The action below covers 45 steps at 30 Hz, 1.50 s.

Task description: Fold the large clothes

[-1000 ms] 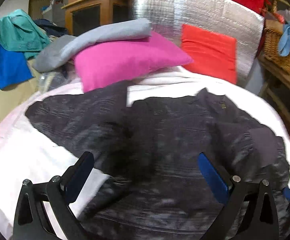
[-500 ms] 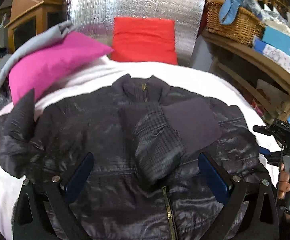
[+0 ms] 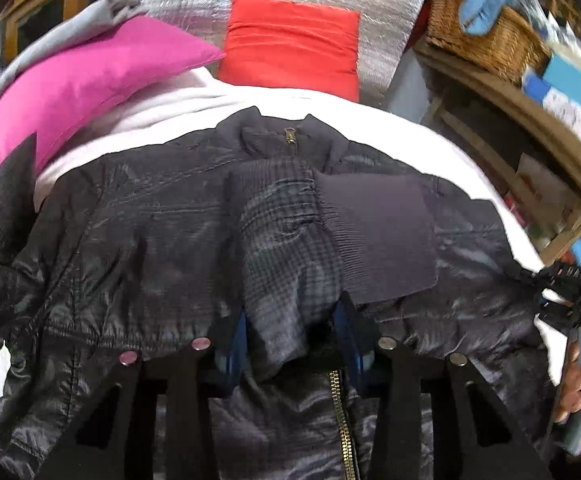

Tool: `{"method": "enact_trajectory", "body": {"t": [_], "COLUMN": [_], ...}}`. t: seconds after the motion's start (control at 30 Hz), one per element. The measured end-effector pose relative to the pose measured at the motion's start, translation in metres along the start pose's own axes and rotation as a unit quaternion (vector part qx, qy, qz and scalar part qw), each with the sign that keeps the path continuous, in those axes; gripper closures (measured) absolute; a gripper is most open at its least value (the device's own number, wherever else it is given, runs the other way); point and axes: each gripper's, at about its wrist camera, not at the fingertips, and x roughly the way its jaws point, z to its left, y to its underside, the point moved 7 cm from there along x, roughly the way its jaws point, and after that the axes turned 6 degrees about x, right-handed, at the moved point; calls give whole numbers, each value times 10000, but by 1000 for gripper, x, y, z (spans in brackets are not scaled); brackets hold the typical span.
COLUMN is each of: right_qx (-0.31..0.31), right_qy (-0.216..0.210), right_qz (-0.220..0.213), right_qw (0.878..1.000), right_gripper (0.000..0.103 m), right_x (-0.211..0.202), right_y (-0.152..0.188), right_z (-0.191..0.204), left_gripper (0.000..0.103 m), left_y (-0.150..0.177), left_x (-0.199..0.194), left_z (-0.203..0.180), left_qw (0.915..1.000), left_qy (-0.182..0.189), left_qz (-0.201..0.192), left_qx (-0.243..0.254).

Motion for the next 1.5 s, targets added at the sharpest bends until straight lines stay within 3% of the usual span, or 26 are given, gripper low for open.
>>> {"method": "enact_trajectory", "body": {"t": [0.1, 0.37, 0.53, 0.63, 0.67, 0.7, 0.73, 0.77, 0.8, 0.9, 0.97, 1.0, 1.1, 1.13, 1.17, 1.27, 1.37, 1.43, 1.5], "right_qx": [-32, -138, -123, 69, 233, 381, 493, 651, 713, 676, 419, 292, -132, -271, -450, -769, -1114, -1110, -908], "right_qy": [38, 86, 63, -124, -264, -391, -437, -501, -554, -611, -495, -400, 17, 46, 100, 12, 35, 189, 414], "right_qz": [-38, -56, 58, 201, 279, 350, 414, 471, 479, 564, 569, 539, 513, 411, 295, -110, -421, -271, 145], "right_qw": [10000, 9999, 9999, 9997, 9990, 9979, 9970, 9955, 9948, 9942, 9963, 9973, 9986, 9988, 9985, 9970, 9929, 9933, 9949], "right_gripper": [79, 79, 79, 76, 74, 59, 29, 18, 16, 16, 17, 22, 62, 65, 67, 70, 70, 70, 71], "right_x": [-3, -15, -13, -11, -9, -8, -7, -6, -5, 3, 9, 12, 16, 12, 8, -13, -27, -20, -2], "right_y": [-2, 0, 1, 1, 0, -1, -1, -1, -2, 0, 4, 7, 15, 16, 16, 16, 18, 20, 22], "right_z": [0, -9, -12, -14, -17, -19, -22, -25, -26, -24, -20, -18, -11, -6, 0, 20, 33, 28, 9], "left_gripper": [60, 60, 60, 58, 56, 49, 42, 41, 41, 41, 41, 41, 43, 62, 70, 72, 73, 73, 73], "left_y": [0, 11, 15, 18, 18, 20, 24, 25, 28, 31, 29, 27, 24, 24, 22, 17, -2, -11, -8], "left_x": [-2, -11, -25, -32, -31, -30, -29, -28, -27, -25, -24, -21, -6, 0, 1, 3, -15, -20, -5], "left_z": [15, 58, 89, 97, 99, 103, 109, 113, 119, 130, 132, 131, 128, 128, 129, 130, 119, 112, 116], "left_qw": [9990, 9959, 9944, 9935, 9928, 9916, 9888, 9866, 9822, 9666, 9608, 9601, 9535, 9498, 9492, 9498, 9618, 9740, 9770], "left_qy": [294, 287, -22, 144, 178, 214, 296, 359, 494, 1053, 1257, 1300, 1467, 1512, 1511, 1339, 1171, 840, 605], "left_qz": [61, 261, 232, 275, 316, 377, 460, 498, 528, 398, 272, 256, 338, 303, 258, 84, -388, -501, -183], "left_qx": [-333, -813, -1027, -1099, -1138, -1217, -1388, -1511, -1734, -2302, -2456, -2461, -2609, -2721, -2749, -2827, -2444, -2043, -2035]}}
